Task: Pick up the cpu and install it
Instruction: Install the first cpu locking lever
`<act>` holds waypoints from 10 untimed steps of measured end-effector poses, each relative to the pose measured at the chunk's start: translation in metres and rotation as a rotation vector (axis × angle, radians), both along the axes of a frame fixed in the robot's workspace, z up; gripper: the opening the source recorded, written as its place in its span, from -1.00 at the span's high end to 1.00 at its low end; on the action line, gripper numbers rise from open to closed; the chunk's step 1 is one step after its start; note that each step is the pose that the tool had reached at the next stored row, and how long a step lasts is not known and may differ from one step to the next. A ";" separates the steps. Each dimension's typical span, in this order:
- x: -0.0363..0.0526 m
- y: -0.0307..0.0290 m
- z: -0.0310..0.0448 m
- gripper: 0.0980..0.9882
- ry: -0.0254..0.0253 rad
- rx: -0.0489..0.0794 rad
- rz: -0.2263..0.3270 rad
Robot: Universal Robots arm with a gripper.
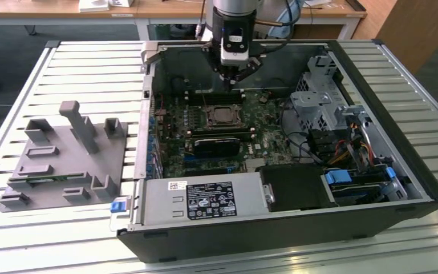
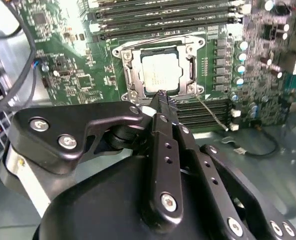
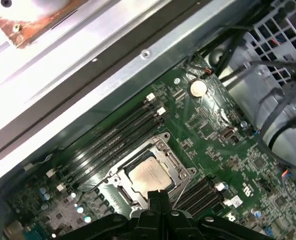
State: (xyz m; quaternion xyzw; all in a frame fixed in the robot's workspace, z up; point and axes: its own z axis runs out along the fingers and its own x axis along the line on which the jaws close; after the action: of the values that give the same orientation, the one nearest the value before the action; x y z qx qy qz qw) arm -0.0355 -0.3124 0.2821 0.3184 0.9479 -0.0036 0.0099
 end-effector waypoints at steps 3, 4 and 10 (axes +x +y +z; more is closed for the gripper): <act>0.0000 0.0000 -0.0001 0.98 0.0000 0.000 0.051; 0.0000 0.0000 -0.0001 0.98 0.0000 0.000 0.069; 0.0000 0.0000 -0.0003 0.98 0.0000 0.000 0.165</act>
State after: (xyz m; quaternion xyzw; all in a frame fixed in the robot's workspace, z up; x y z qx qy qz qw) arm -0.0355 -0.3124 0.2819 0.2390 0.9710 -0.0028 0.0101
